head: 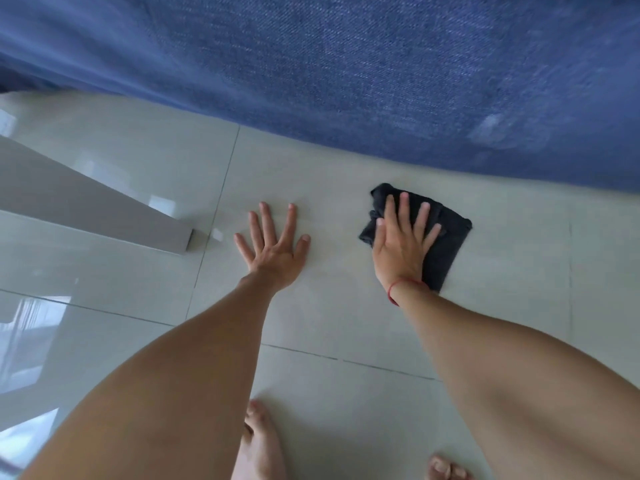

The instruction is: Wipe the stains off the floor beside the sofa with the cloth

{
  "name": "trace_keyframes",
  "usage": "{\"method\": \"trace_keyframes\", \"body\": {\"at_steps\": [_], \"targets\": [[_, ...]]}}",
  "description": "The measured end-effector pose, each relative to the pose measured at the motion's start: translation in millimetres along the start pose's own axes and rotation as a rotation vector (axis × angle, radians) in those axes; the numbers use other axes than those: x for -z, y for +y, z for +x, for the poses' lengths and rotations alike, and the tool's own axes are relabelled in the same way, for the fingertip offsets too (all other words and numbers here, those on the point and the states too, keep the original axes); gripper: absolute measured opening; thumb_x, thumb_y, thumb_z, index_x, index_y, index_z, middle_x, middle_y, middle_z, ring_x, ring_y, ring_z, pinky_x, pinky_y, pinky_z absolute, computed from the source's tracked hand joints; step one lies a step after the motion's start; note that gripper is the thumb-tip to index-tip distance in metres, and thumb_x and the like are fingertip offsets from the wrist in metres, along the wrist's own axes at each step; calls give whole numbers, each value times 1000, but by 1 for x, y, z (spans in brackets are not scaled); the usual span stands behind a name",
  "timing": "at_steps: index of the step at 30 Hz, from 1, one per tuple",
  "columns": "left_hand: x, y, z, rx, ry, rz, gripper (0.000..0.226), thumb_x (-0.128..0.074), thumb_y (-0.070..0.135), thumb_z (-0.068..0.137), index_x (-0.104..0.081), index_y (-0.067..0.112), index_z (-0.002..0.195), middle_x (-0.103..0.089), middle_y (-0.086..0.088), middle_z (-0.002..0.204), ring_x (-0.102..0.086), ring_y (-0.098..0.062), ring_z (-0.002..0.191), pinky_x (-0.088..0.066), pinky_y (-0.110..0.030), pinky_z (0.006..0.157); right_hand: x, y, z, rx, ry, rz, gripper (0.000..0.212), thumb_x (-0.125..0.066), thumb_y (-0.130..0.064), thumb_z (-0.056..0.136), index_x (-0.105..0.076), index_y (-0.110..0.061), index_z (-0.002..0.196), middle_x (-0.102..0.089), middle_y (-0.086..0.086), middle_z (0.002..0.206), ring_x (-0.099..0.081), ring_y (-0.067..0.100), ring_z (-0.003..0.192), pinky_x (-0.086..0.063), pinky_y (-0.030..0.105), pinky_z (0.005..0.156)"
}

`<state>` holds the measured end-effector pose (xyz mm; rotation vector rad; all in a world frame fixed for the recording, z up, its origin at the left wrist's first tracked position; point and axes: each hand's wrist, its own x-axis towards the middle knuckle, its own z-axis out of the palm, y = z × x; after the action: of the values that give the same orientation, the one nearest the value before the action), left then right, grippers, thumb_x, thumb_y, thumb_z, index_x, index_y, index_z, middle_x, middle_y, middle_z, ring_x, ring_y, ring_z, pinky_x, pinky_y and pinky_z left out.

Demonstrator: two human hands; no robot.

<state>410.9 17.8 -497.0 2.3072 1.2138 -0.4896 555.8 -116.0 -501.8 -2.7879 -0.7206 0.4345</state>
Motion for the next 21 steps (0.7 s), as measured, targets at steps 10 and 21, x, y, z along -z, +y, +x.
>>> {"method": "trace_keyframes", "body": {"at_steps": [10,21], "targets": [[9,4,2,44,36,-87,55,-17,55,93,-2,47,145,17,-2,158,17,-21,144,9,-50,113,-4,-29,-11,422,-104,-3,52,-28,-39,101,-18,-27,151,-8,-5,162,-4,21,150,1,49,119],[27,76,10,200,158,-220,60,-60,48,85,-46,1,120,-51,-17,124,-46,-32,119,-39,-40,98,34,-23,-1,-371,-103,124,78,-60,-70,71,-58,-5,113,-56,14,120,-49,32,115,-42,40,91]]}}
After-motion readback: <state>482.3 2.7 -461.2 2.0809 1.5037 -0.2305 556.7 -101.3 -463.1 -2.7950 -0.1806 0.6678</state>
